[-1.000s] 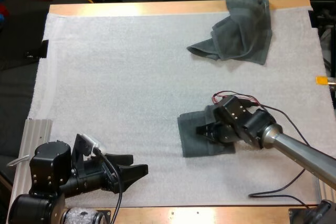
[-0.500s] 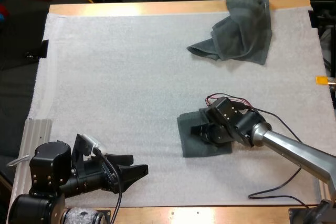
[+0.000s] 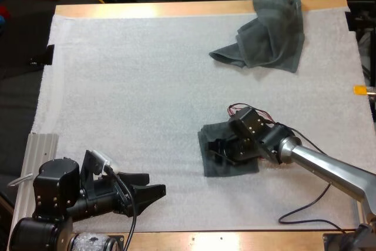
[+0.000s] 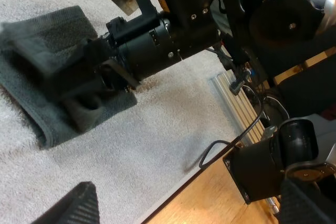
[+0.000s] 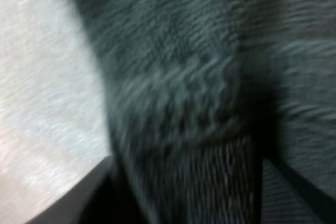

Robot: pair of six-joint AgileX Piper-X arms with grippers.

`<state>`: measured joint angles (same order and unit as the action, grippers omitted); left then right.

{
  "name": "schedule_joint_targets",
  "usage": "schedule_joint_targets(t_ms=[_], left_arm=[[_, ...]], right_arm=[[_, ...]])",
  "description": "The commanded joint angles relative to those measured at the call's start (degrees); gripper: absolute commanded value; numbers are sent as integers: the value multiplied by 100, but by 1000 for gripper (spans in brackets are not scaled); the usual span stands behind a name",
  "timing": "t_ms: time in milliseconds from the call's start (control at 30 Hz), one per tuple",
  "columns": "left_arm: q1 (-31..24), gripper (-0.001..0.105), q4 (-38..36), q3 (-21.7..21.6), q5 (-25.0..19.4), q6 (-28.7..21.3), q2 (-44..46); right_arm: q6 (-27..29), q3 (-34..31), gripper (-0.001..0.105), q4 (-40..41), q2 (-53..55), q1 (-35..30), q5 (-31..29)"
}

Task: Pick towel from pile, fold and stack

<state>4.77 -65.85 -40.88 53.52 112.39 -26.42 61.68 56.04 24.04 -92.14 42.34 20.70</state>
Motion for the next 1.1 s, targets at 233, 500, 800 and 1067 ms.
schedule_joint_targets(t_ms=[233,500,800,1067], left_arm=[[21,68,11,-11,76,25,32],[21,68,11,-11,76,25,32],[21,68,11,-11,76,25,32],[21,68,11,-11,76,25,32]], right_arm=[[-6,41,55,-286,-23,358,498],[-18,41,55,-286,-23,537,181],[69,41,55,-211,225,537,-1],[765,41,55,777,1020,534,-1529]])
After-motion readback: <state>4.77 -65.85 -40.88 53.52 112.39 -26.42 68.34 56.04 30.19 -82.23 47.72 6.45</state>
